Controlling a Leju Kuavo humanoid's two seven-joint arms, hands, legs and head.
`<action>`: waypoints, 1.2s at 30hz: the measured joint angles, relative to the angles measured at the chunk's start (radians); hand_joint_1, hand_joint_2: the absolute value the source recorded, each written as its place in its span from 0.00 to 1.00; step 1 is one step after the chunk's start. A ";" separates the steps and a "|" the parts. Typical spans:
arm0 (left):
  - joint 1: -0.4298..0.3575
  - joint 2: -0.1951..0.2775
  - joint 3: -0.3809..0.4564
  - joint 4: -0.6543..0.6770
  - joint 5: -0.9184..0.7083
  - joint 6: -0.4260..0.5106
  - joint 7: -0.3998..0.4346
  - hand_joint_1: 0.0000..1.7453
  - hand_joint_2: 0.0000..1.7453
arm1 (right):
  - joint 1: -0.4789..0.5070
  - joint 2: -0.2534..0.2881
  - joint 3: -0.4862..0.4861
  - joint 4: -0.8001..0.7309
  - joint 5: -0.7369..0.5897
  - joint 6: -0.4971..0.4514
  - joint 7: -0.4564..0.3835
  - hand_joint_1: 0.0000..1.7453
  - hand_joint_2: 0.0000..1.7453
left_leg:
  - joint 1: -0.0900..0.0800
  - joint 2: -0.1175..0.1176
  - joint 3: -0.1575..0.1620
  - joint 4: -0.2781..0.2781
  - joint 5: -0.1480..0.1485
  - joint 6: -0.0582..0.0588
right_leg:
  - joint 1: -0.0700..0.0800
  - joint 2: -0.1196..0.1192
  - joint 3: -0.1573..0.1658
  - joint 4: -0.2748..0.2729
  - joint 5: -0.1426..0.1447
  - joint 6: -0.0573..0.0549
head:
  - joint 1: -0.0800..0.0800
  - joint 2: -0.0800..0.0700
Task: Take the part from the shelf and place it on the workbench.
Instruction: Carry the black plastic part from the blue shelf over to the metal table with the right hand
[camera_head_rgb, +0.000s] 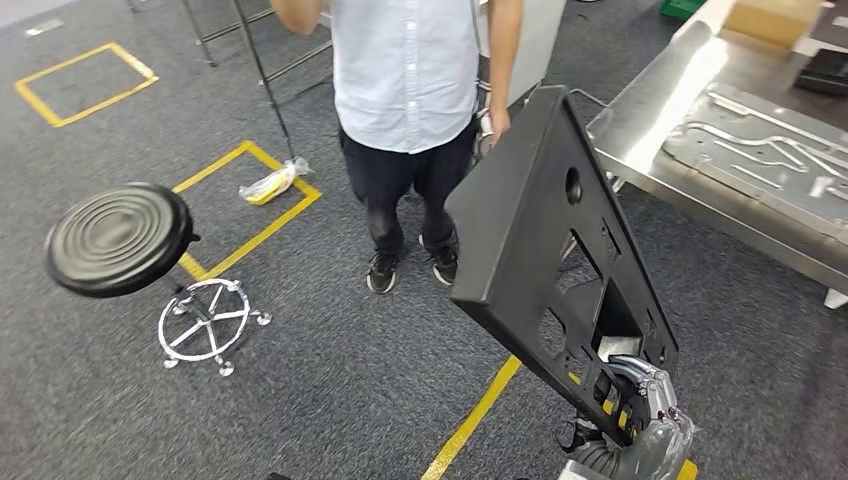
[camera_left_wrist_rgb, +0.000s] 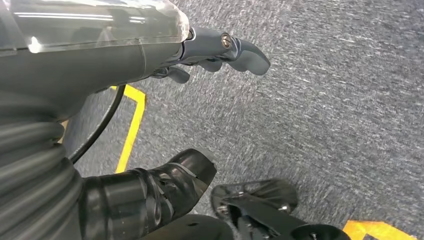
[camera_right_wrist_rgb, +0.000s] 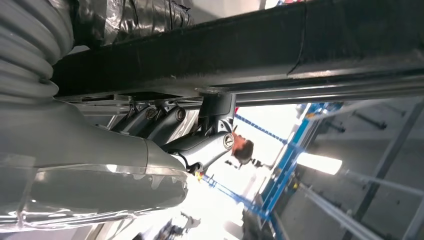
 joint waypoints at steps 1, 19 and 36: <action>0.000 0.000 0.000 0.000 0.000 0.000 0.000 0.00 1.00 | 0.000 0.000 0.000 0.000 0.000 0.000 0.000 1.00 1.00 | 0.002 -0.007 0.022 -0.060 0.043 0.000 | -0.001 0.015 0.000 0.006 -0.004 0.003 | 0.000 0.000; -0.001 0.001 0.001 0.000 0.000 -0.001 0.006 0.00 1.00 | -0.001 -0.002 -0.001 0.000 0.000 0.000 0.004 1.00 1.00 | 0.002 0.078 0.122 -0.246 0.090 0.028 | -0.003 -0.115 -0.035 0.050 -0.007 0.051 | 0.007 0.000; 0.003 0.002 0.001 0.000 -0.006 0.000 0.000 0.00 1.00 | 0.008 -0.002 0.001 0.000 0.004 0.000 0.000 1.00 1.00 | 0.001 -0.075 0.078 -0.219 0.106 0.015 | -0.003 0.062 -0.022 0.036 -0.015 0.030 | 0.004 0.000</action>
